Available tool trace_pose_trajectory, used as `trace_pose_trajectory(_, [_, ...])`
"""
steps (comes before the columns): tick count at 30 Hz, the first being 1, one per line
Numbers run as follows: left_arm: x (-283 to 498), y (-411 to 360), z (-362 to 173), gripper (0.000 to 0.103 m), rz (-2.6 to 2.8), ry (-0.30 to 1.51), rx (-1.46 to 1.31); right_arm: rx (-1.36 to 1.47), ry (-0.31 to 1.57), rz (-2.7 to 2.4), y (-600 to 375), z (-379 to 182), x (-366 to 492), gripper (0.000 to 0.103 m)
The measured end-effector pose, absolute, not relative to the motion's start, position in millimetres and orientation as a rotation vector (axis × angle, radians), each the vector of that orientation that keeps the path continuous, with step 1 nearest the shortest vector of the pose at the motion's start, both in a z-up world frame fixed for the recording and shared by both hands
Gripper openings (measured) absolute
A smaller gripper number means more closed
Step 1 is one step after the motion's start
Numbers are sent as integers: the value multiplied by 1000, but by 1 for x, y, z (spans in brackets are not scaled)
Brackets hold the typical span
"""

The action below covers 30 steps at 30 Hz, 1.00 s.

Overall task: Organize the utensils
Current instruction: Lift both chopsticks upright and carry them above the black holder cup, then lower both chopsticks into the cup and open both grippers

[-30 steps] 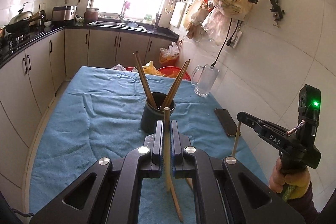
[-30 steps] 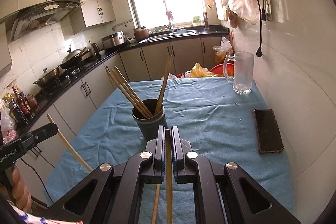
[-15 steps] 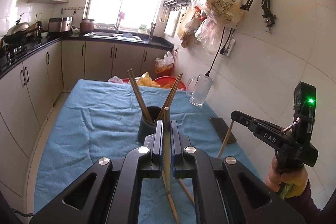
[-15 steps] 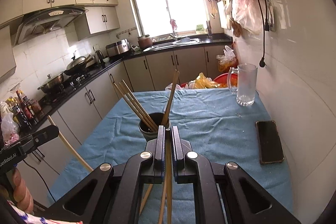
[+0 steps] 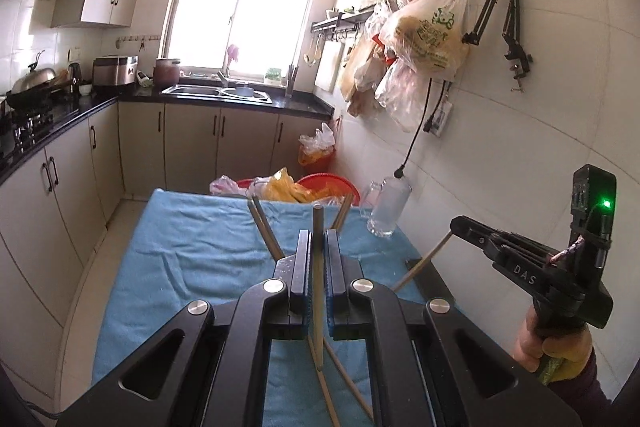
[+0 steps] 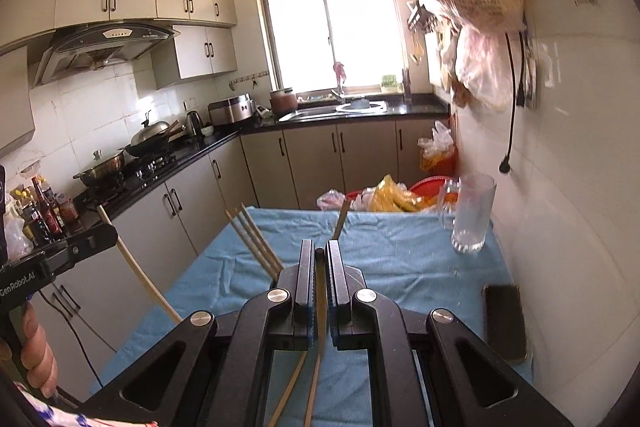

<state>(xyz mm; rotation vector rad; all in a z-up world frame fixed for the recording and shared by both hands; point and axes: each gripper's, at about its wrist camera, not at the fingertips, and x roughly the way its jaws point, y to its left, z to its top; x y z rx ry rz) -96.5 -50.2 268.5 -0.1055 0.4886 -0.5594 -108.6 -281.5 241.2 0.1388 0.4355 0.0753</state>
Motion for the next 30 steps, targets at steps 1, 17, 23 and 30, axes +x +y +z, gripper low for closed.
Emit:
trace_pose_trajectory(1, [-93,-50,272,5,-560,488,-108,134,431,76,-281,245,-107,5])
trace_pose_trajectory(17, [-34,-76,317,5,-509,419,-91,108,352,107,-269,315,-59,5])
trace_pose_trajectory(23, [-6,-100,309,5,-482,413,-53,125,374,81,-264,302,-17,5])
trace_pose_trajectory(30, [28,-116,258,5,-478,542,-46,173,493,70,-272,252,15,6])
